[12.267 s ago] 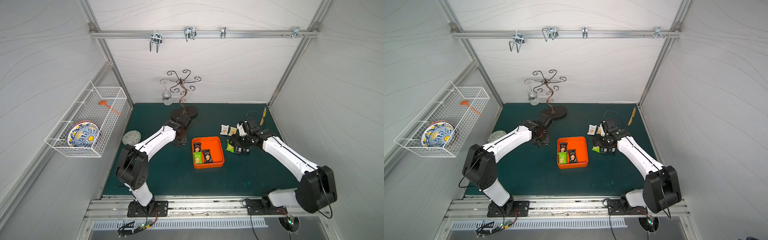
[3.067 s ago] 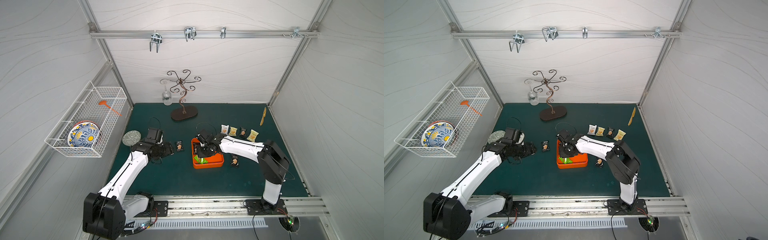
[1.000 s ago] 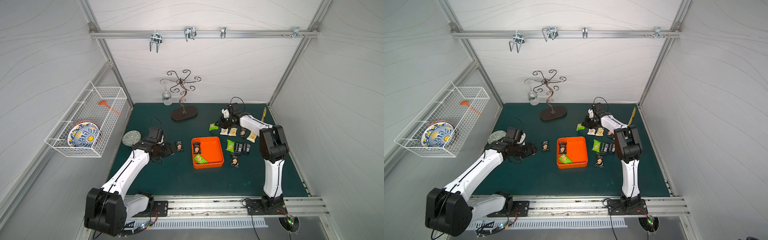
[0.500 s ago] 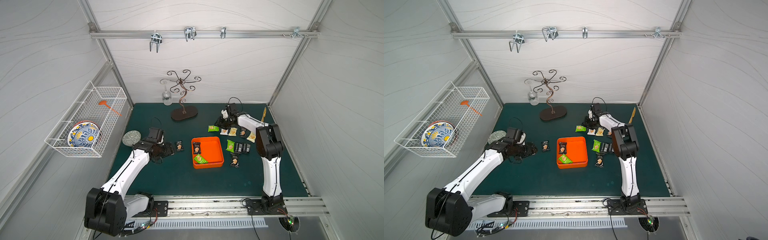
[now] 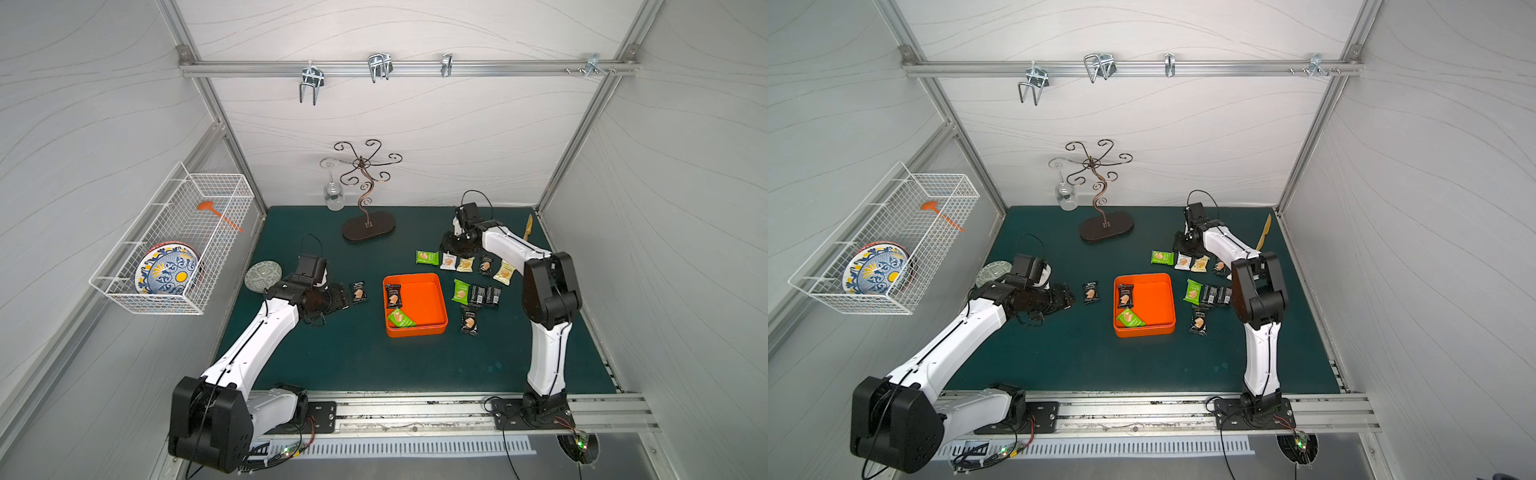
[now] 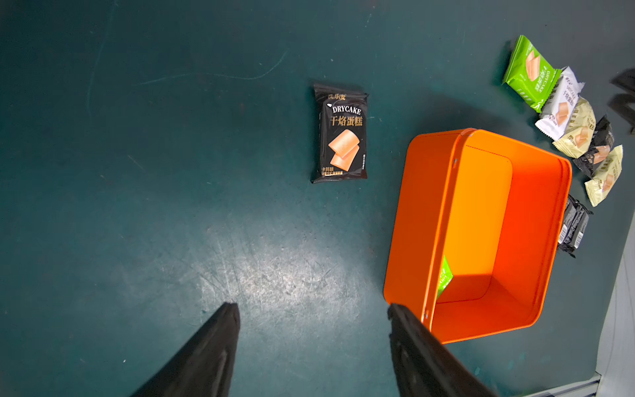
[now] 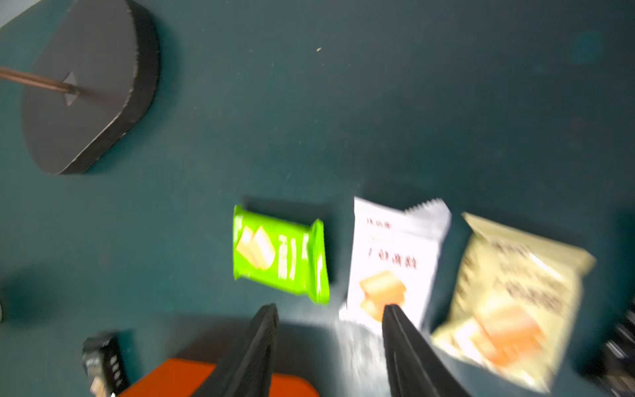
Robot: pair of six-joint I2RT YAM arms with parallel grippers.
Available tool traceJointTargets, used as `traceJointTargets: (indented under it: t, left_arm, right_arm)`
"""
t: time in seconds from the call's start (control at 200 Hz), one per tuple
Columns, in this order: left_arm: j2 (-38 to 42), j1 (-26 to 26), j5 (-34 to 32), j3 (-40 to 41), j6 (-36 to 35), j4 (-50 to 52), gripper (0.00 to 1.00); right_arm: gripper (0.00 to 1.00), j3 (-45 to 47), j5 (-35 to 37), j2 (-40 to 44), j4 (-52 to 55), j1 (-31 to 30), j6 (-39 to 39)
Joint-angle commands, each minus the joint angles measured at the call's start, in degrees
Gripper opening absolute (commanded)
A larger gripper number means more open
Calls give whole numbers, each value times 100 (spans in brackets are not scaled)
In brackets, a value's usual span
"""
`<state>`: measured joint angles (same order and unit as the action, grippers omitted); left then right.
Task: Take the cookies out of the storage box
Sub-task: Place the cookie at the center of the board, then pick up the cookie from the storage box.
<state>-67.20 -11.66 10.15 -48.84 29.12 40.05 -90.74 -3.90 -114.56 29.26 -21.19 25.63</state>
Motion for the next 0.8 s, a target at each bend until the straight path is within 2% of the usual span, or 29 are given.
traceJointTargets:
  t: [0.0,0.21,0.4,0.665,0.795]
  left_arm:
    - [18,32,81,-263,-14,-151,73]
    - [-81,32,214,-227,80,-299,73]
    - [-92,32,268,-196,137,-367,73]
    - [-17,30,286,-173,115,-284,73]
    - [119,32,223,-172,67,-173,73]
  right_arm:
    - [56,396,239,764,221,-300,-130]
    - [58,1339,61,1705,150,-1019,154]
    - [58,1901,9,2013,-38,-1827,402]
    - [55,2160,-225,1688,-748,-2472,867]
    - [47,2097,-278,1301,-1035,-2478,1049]
